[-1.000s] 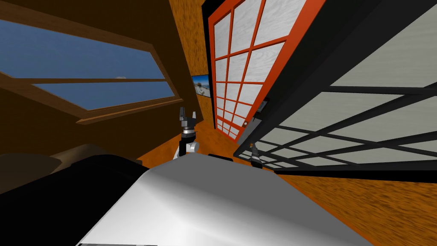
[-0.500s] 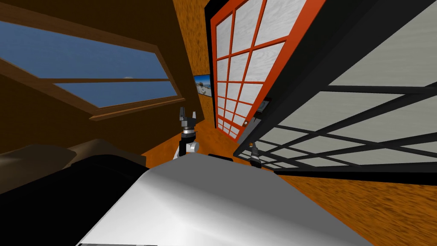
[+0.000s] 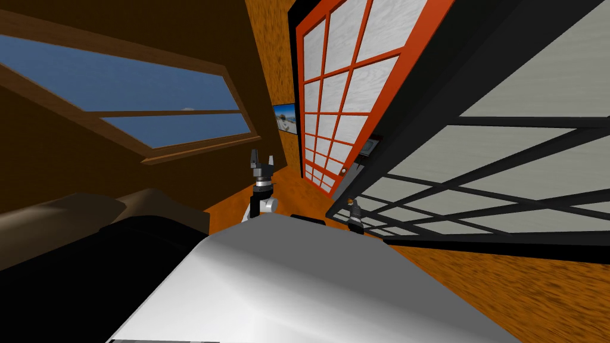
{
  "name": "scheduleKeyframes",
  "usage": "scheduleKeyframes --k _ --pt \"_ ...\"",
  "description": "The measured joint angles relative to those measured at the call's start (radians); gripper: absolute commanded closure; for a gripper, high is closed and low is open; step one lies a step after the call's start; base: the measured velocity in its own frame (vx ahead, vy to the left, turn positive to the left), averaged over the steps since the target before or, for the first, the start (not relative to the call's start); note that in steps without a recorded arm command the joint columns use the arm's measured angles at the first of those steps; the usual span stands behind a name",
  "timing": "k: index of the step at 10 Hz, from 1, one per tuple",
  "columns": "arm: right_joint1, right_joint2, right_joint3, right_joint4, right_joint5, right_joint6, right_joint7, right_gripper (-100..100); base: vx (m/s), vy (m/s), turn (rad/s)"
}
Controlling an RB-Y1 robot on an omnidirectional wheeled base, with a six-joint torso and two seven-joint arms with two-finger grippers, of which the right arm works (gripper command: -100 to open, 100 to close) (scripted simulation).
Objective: Pull the door open
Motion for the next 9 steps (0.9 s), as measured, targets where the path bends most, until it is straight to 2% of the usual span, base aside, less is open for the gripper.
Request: scheduleKeyframes --k 1,2,4,6,7,9 --pt "-0.003 0.003 0.006 0.003 -0.016 0.001 -0.025 100 -0.039 -0.024 0.033" --pt "-0.017 0.004 0.010 0.034 -0.025 -0.017 -0.045 100 -0.014 -0.005 -0.010" --pt "0.007 0.008 0.018 -0.012 -0.041 0.011 -0.070 100 -0.049 -0.024 0.095" --pt "0.001 0.011 0.031 0.013 -0.072 -0.016 -0.125 100 -0.053 -0.035 0.049" --pt "0.016 0.017 0.038 -0.021 -0.088 0.003 -0.148 100 -0.046 -0.033 0.070" --pt "0.016 0.017 0.045 -0.022 -0.099 0.013 -0.178 100 -0.005 0.000 0.006"
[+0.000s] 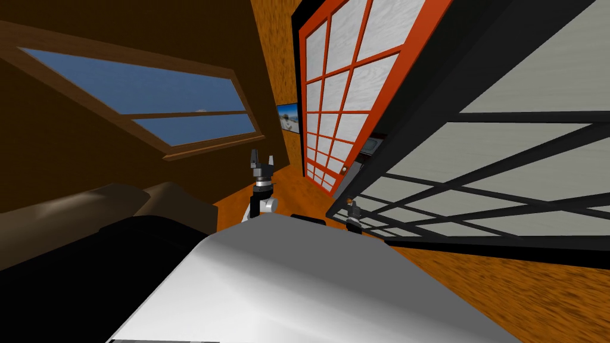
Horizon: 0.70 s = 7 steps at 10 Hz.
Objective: Pull the door open
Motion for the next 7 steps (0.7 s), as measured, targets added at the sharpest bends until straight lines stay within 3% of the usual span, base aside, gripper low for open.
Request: scheduleKeyframes --k 1,3,4,6,7 --pt "0.006 -0.003 0.001 -0.008 -0.001 0.006 -0.005 100 0.013 0.008 -0.041" --pt "-0.018 0.008 0.002 0.031 -0.015 -0.017 -0.016 100 -0.037 -0.025 0.055" --pt "-0.014 0.004 0.006 0.017 -0.023 -0.007 -0.033 100 -0.047 -0.030 0.051" --pt "-0.014 0.009 0.019 0.026 -0.046 -0.016 -0.079 100 -0.038 -0.027 0.077" --pt "0.015 0.013 0.027 -0.020 -0.060 0.001 -0.100 100 -0.046 -0.022 0.010"
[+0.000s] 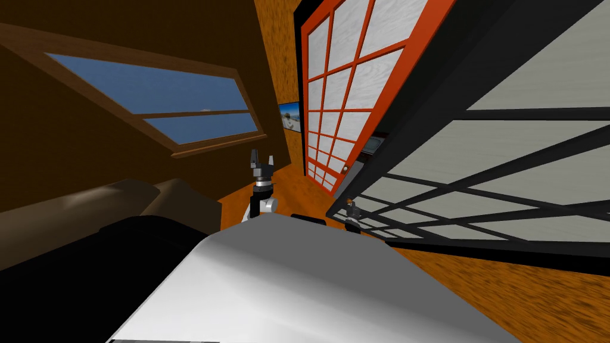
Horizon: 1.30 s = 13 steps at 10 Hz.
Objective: Pull the door open
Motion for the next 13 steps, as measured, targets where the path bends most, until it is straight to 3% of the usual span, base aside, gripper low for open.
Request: scheduleKeyframes --k 1,3,5,13 --pt "-0.015 0.005 0.002 0.014 -0.009 0.003 -0.014 -100 -0.043 -0.034 -0.012" --pt "-0.022 -0.007 -0.013 0.019 -0.016 0.001 -0.045 -100 -0.051 0.031 0.044" --pt "-0.024 -0.002 -0.008 0.021 -0.013 0.014 -0.081 -100 -0.061 0.062 0.053" --pt "-0.085 0.003 -0.016 0.091 -0.017 0.012 -0.285 -100 -0.054 0.016 0.035"
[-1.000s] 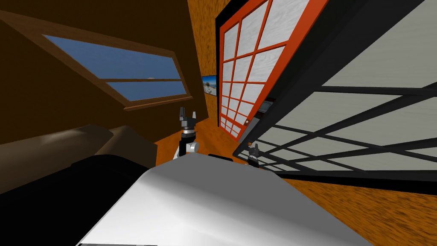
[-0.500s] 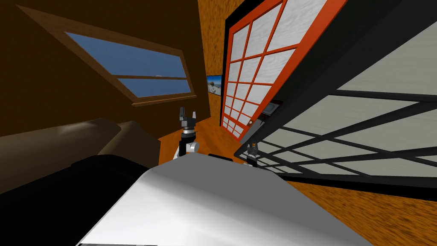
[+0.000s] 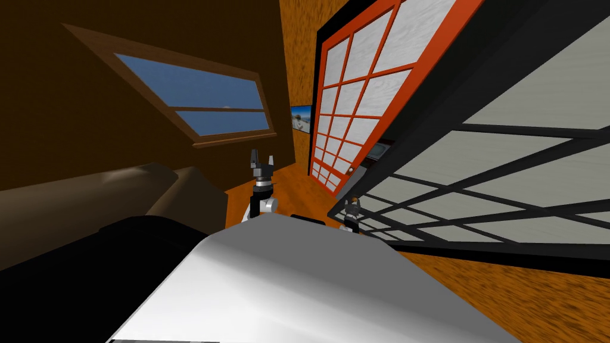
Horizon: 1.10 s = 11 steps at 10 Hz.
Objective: Pull the door open
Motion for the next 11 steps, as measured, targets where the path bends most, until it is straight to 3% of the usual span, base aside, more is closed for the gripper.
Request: scheduleKeyframes --k 11 --pt "-0.062 -0.001 -0.017 0.066 -0.007 0.009 -0.267 -100 -0.045 0.000 0.028"
